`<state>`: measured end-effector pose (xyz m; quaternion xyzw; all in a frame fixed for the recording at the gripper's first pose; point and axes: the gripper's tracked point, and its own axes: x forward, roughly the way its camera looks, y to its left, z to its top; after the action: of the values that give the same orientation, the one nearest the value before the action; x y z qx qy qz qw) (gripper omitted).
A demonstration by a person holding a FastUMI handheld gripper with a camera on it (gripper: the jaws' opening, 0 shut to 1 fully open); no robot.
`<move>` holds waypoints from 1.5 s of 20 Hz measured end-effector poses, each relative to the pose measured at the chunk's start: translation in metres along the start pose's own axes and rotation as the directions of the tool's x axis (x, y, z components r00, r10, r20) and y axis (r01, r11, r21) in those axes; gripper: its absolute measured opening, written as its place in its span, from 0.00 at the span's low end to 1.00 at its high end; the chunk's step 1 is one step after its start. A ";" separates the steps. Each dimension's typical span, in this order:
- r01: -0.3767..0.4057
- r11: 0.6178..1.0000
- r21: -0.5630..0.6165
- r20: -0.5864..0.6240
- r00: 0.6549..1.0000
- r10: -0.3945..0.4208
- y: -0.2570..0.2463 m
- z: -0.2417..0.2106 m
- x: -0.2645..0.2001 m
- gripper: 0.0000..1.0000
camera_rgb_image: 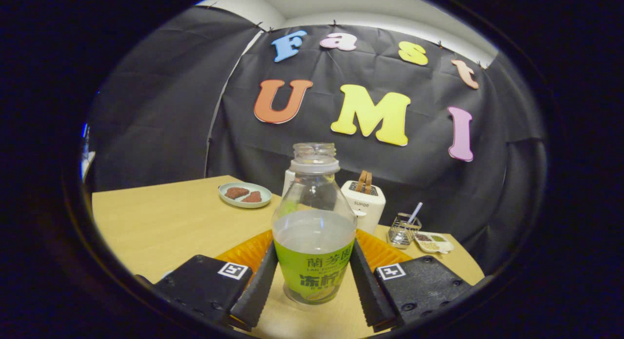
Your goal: Take the bottle from table, then pour the juice into the cup, finally place the bottle on the coaster
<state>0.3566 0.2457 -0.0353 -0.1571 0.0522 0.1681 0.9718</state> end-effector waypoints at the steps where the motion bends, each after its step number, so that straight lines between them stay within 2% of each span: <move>1: -0.012 0.999 0.032 -0.004 1.000 0.012 -0.003 -0.001 0.004 0.81; 7: -0.025 0.995 0.101 -0.071 0.997 0.032 -0.011 -0.034 0.036 0.81; 17: -0.024 0.986 0.167 -0.065 0.997 0.035 -0.025 -0.057 0.056 0.83; 21: -0.006 0.984 0.180 -0.068 0.997 0.019 -0.032 -0.062 0.051 0.84; 23: -0.003 0.980 0.198 -0.060 0.998 0.015 -0.034 -0.058 0.048 0.98; 24: -0.007 0.978 0.208 -0.055 0.998 0.019 -0.032 -0.058 0.041 1.00; 28: -0.014 0.970 0.242 0.017 1.000 0.011 -0.033 -0.040 0.012 1.00; 30: 0.002 0.975 0.222 0.039 0.999 -0.011 -0.033 -0.031 -0.011 1.00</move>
<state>0.3558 0.2021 -0.0537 -0.0444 0.0509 0.1612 0.9846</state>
